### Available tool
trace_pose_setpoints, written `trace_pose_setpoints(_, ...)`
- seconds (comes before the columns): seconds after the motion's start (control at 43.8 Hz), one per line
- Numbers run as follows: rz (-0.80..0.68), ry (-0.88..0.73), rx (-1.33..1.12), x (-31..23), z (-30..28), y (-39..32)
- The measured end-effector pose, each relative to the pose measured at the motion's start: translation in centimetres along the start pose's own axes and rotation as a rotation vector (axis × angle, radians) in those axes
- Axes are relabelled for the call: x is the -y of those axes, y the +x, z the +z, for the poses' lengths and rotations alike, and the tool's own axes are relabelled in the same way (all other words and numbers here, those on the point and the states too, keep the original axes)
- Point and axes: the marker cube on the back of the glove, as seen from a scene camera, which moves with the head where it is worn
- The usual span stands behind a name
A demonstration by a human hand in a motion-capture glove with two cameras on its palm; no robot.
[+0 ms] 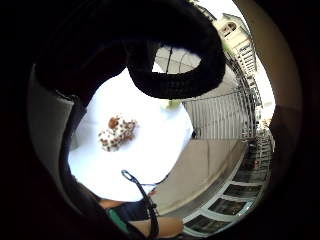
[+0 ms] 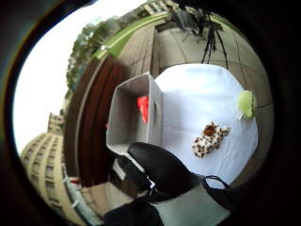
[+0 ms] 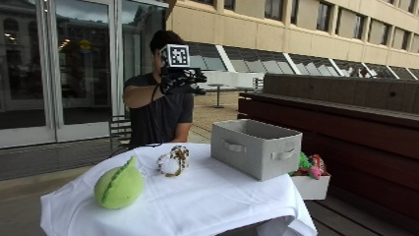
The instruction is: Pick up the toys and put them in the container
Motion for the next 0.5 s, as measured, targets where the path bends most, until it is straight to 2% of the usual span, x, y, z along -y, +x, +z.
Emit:
trace_pose_setpoints(0.251, -0.018, -0.049, -0.033, -2.6, 7.4, 5.0)
trace_pose_setpoints(0.411, -0.022, -0.134, -0.005, -3.9, 12.4, 6.4)
trace_pose_setpoints(0.456, 0.010, -0.146, -0.004, -4.2, 13.9, 6.4)
trace_pose_setpoints(0.502, 0.129, -0.126, -0.021, -4.1, 15.8, 6.2)
